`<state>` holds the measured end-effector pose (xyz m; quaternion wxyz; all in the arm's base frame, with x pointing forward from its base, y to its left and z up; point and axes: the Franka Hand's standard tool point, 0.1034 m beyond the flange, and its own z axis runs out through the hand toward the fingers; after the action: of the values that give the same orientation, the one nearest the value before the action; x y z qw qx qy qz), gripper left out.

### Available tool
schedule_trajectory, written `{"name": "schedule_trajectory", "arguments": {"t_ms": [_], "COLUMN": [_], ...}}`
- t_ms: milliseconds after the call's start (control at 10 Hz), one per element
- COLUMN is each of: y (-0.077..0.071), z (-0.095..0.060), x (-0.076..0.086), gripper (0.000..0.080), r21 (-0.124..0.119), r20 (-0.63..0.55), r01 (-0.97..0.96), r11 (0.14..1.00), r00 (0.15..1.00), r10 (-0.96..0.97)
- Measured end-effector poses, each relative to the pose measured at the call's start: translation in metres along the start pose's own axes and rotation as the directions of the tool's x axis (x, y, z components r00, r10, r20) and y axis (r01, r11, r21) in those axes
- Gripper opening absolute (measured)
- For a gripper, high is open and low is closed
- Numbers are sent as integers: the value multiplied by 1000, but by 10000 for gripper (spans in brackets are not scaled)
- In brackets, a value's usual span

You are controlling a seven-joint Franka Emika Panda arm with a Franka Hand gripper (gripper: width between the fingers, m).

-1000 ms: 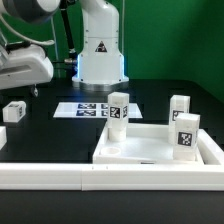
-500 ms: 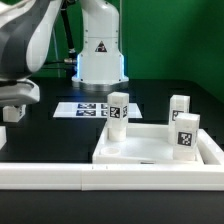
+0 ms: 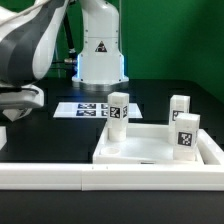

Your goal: Assemble square table

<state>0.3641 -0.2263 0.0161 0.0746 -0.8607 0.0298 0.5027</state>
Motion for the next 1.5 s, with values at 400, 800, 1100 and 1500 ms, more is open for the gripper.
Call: {"name": "schedule_trajectory", "arguments": {"t_ms": [400,800,1100,1500], "y": [1,-1,0,1], "z": [-1,12,11,12], "x": [0,2,2,1], "gripper": [649,649,392,289], "r21": [0,2,3,5], "r20": [-2,6,5,5], "r01": [0,3,2,1], "r11": [1000,1000,1000,1000], "r00": [1000,1000,1000,1000], "r10": [0,-3,-2,-1]}}
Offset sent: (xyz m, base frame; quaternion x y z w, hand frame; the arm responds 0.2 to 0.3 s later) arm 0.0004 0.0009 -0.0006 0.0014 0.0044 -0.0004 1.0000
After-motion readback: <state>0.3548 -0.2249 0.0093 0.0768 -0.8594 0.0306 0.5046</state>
